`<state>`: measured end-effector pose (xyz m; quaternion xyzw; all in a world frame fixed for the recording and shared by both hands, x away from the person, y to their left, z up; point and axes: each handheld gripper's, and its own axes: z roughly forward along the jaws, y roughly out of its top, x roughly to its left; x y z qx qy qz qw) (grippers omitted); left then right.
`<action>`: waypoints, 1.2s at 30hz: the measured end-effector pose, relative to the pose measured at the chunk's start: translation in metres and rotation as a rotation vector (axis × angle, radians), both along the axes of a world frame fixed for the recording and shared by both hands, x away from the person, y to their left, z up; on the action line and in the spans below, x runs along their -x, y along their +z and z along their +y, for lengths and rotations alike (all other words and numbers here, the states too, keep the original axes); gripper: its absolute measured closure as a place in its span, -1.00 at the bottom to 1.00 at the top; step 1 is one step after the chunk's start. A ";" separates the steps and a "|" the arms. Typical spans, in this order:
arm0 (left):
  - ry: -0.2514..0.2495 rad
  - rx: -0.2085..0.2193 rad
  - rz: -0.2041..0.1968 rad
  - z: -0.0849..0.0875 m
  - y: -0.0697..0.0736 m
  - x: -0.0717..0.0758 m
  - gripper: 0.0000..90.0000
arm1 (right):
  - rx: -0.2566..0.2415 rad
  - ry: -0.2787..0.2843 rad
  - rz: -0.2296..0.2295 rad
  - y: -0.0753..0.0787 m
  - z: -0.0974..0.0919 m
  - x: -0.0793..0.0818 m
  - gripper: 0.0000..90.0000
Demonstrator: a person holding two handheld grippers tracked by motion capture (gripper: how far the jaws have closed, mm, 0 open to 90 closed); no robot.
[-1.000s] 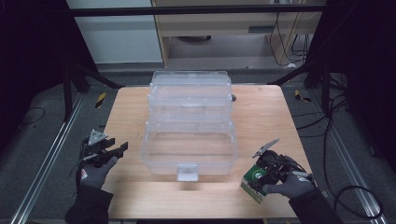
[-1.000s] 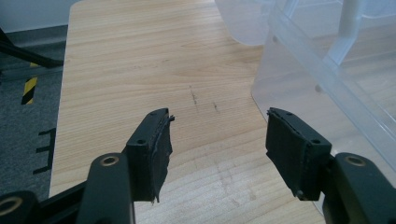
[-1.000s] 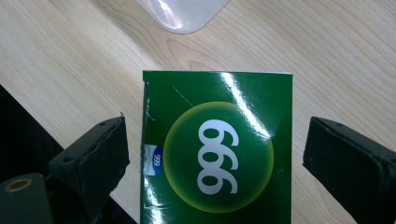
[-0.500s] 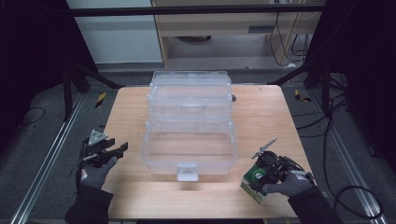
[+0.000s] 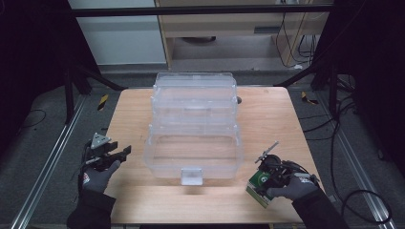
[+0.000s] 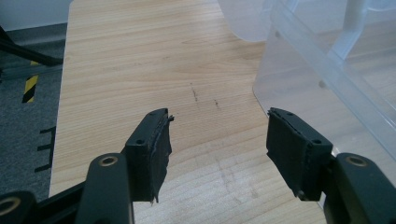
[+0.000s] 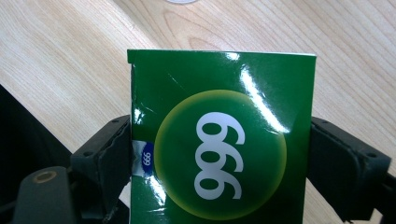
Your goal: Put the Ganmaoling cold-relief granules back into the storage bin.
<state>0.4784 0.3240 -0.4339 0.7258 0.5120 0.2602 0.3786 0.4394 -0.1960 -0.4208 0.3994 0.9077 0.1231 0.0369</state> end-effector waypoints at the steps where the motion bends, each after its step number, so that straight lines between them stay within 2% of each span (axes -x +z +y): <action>1: 0.000 0.000 0.001 0.000 0.000 0.000 -0.14 | 0.002 -0.006 0.005 0.000 0.001 0.000 -0.66; 10: -0.002 -0.001 0.004 0.000 -0.001 0.000 -0.14 | 0.028 -0.007 0.034 0.002 0.004 -0.004 -0.62; 14: -0.001 0.009 0.005 0.000 -0.001 0.000 -0.14 | 0.027 -0.006 0.044 0.002 0.003 -0.005 -0.60; 22: -0.007 0.001 0.011 -0.002 -0.002 -0.001 -0.14 | 0.018 -0.023 0.055 0.003 0.004 -0.007 -0.59; 30: -0.009 0.002 0.012 -0.003 -0.002 -0.001 -0.14 | 0.008 -0.012 0.040 0.010 0.005 -0.006 -0.59; 36: -0.008 0.001 0.014 -0.003 -0.003 -0.001 -0.14 | -0.002 0.003 0.005 0.021 0.001 -0.006 -0.59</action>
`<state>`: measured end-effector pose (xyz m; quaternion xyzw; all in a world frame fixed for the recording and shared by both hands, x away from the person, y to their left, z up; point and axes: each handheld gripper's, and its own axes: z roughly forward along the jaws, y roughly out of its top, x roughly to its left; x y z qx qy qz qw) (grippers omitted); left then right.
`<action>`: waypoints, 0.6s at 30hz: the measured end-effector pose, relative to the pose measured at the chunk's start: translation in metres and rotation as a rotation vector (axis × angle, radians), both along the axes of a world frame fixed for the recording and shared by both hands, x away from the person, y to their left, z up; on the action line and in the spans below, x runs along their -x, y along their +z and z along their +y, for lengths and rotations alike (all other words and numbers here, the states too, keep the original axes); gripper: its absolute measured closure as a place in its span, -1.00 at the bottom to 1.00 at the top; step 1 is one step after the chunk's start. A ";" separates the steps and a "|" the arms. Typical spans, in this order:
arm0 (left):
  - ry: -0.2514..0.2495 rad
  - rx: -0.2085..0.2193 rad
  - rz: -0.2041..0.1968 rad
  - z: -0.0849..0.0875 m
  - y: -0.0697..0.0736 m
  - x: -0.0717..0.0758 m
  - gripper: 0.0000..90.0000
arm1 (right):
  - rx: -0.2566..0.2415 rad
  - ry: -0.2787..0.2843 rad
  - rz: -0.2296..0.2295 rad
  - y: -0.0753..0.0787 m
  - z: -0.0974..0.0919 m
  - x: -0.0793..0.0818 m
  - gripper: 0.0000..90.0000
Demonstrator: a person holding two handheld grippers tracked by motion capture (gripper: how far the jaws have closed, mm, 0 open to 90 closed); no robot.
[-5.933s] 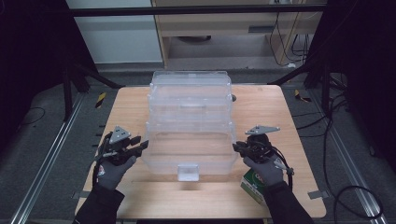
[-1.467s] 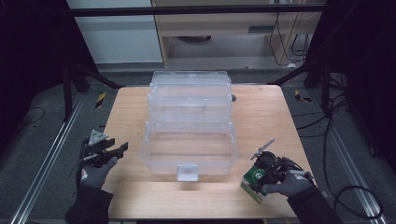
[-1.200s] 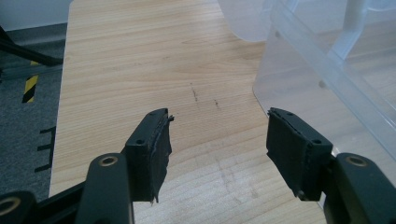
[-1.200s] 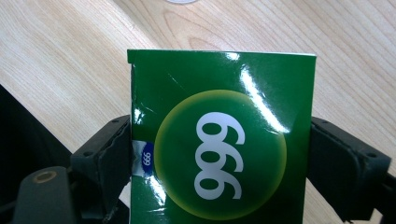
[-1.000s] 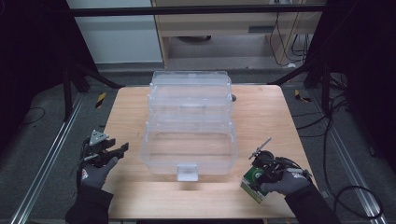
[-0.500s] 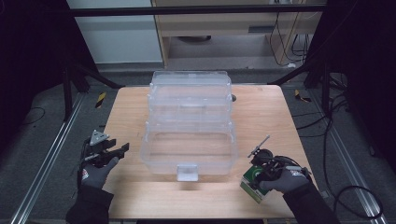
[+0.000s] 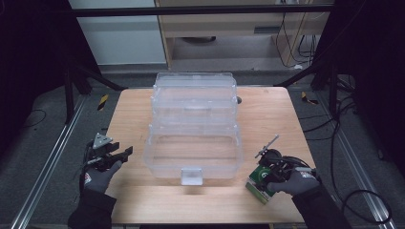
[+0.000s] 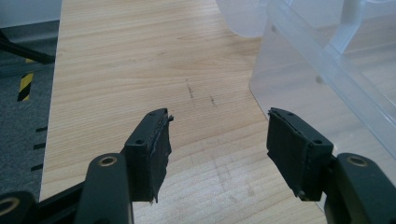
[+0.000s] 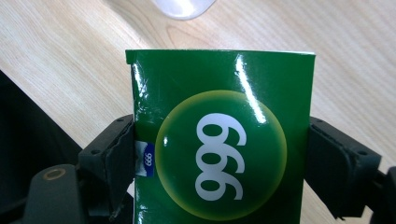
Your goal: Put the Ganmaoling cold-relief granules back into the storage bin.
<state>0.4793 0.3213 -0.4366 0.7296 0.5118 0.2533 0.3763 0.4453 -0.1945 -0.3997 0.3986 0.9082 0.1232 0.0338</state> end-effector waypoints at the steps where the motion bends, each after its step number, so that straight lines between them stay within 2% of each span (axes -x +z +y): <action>1: 0.001 0.001 0.001 0.000 0.000 0.000 -0.14 | -0.001 -0.003 -0.005 0.002 -0.001 0.000 -0.59; 18: -0.001 0.001 0.003 0.000 -0.001 0.000 -0.15 | 0.007 0.002 -0.074 0.048 -0.008 -0.006 -0.59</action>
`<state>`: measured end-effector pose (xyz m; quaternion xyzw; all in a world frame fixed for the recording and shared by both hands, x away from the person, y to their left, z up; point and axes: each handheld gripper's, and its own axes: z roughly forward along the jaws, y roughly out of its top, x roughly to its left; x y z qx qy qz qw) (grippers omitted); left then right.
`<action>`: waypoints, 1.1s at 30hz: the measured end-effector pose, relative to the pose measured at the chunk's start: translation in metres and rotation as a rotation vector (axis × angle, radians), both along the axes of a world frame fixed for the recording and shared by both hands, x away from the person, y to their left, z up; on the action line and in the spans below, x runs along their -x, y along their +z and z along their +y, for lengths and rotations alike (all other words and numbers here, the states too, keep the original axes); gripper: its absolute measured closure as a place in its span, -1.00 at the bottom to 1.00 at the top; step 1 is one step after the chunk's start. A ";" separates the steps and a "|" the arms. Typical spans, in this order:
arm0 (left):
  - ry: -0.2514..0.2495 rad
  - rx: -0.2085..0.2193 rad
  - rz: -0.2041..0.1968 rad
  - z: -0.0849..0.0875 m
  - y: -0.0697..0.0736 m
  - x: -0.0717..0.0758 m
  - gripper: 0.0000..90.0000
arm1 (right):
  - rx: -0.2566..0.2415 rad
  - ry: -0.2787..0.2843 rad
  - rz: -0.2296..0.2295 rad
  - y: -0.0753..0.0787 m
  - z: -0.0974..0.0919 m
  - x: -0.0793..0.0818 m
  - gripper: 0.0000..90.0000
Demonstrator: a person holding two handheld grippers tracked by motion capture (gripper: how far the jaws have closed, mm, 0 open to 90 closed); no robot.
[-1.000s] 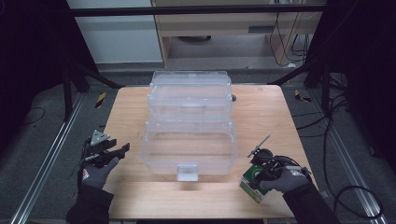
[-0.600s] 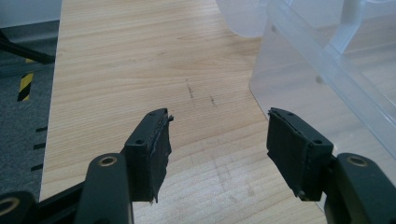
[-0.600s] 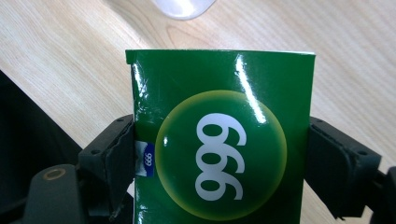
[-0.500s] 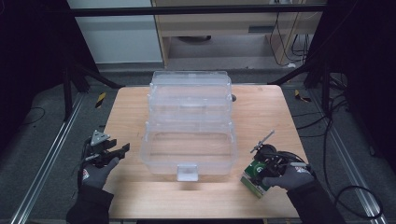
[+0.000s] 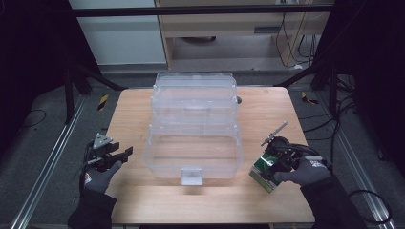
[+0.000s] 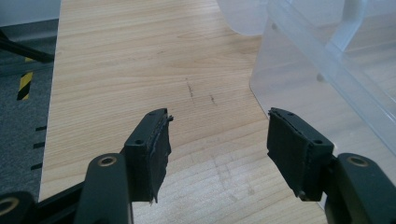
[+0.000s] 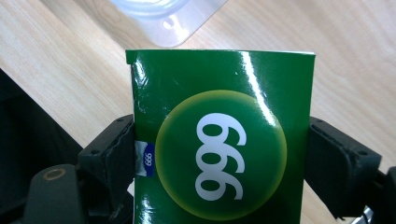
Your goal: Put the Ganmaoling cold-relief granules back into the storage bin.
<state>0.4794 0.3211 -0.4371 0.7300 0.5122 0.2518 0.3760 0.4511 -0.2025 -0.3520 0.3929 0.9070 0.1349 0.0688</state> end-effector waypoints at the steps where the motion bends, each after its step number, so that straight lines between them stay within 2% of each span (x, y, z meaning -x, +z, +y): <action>1: 0.001 0.001 0.000 0.000 0.000 0.000 -0.15 | 0.000 0.001 -0.001 0.003 -0.001 -0.001 -0.59; 12: -0.002 0.000 0.002 0.000 0.000 0.000 -0.15 | 0.015 0.023 -0.008 0.032 -0.001 -0.014 -0.59; 17: -0.003 0.001 0.002 0.000 0.000 0.000 -0.15 | 0.016 0.063 0.003 0.040 0.003 -0.019 -0.59; 22: -0.002 0.004 0.002 0.000 0.000 0.000 -0.16 | 0.027 0.105 -0.015 0.051 0.007 -0.022 -0.59; 33: -0.005 0.006 0.007 0.000 -0.001 -0.001 -0.16 | 0.006 0.175 -0.010 0.067 0.017 -0.035 -0.59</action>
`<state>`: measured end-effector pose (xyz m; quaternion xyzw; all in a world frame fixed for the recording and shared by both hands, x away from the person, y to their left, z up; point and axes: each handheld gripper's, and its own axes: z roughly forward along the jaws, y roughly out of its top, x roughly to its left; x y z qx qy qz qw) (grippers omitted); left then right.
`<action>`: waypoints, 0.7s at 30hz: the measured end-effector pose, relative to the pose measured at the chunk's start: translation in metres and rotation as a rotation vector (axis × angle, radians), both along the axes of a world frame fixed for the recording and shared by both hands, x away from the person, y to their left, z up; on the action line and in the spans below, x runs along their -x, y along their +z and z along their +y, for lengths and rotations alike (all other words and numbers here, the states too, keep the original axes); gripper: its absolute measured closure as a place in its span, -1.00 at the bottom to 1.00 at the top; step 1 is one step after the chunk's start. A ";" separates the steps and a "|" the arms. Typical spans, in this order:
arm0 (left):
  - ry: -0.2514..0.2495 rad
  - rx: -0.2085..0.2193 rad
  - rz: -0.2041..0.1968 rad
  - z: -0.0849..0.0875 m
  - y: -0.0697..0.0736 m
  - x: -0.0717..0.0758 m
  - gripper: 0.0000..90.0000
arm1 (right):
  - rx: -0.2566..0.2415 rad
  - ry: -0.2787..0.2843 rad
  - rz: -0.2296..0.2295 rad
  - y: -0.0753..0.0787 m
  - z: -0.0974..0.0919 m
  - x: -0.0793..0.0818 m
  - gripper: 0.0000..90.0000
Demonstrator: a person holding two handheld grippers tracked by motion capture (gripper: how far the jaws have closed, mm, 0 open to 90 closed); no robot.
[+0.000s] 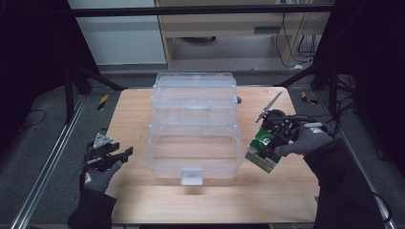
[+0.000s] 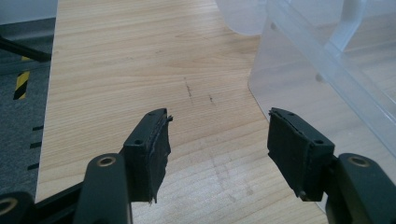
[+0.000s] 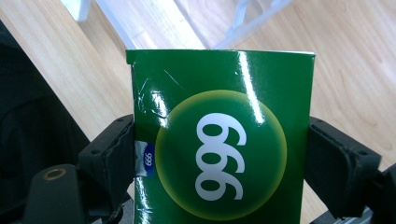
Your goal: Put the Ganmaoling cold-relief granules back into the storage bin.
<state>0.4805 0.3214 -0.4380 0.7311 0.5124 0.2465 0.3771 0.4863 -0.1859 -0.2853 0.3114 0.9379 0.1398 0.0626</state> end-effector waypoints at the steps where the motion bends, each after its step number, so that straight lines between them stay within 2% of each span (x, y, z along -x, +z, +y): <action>1: -0.002 -0.002 0.002 0.000 0.000 0.000 -0.16 | -0.001 0.011 -0.003 0.002 0.001 -0.002 -0.59; 11: 0.002 -0.001 0.002 0.001 -0.001 -0.001 -0.16 | -0.005 0.060 -0.018 0.014 0.012 -0.011 -0.59; 15: 0.003 0.000 0.003 0.001 -0.001 0.000 -0.16 | -0.006 0.093 -0.025 0.013 0.018 -0.017 -0.59; 21: 0.004 0.002 0.005 0.002 -0.001 -0.001 -0.17 | -0.012 0.122 -0.008 0.011 0.029 -0.028 -0.59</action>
